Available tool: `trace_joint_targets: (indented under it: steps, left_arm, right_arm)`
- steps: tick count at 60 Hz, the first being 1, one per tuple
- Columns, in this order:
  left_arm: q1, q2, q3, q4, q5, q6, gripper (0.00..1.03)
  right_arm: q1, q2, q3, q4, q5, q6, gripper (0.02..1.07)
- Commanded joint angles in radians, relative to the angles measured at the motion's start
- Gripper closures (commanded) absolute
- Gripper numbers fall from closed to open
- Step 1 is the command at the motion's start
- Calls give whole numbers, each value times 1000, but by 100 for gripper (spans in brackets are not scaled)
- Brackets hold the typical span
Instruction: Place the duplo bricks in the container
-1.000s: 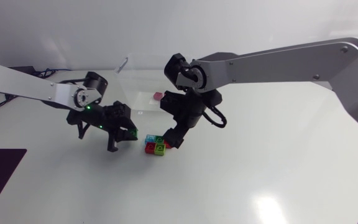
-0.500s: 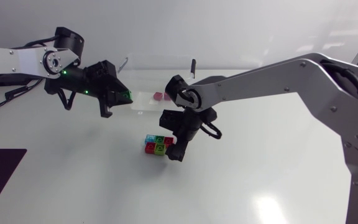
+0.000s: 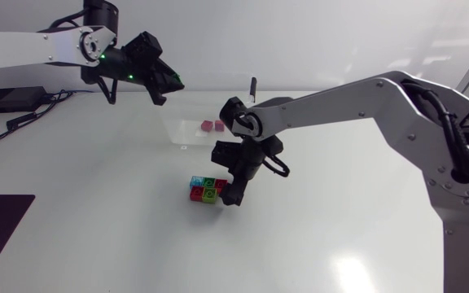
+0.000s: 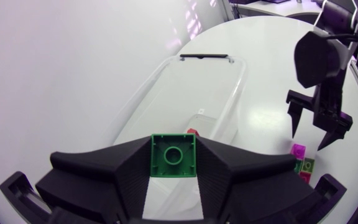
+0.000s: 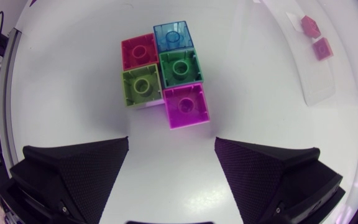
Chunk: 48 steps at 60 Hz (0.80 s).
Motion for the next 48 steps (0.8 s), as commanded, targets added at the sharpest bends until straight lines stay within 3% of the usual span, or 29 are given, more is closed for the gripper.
trace_joint_targets:
  steps: [1,13,16,26,29,48]
  left_arm:
    - [-17,103,90,-18,-18,-40,77]
    - [-21,242,254,-57,-43,-57,75]
    - [-21,265,287,-71,-46,-60,70]
    - [-21,305,349,-101,-51,-61,24]
    - [-21,304,347,-103,-49,-61,16]
    - [-15,264,330,-109,-48,-60,8]
  right_arm:
    - [11,37,27,-26,-2,-25,7]
    - [11,63,76,-58,-2,-24,7]
    - [11,71,92,-70,-4,-24,7]
    - [14,103,150,-113,-4,-13,9]
    - [17,108,159,-118,-2,-10,9]
    - [34,134,210,-145,16,10,9]
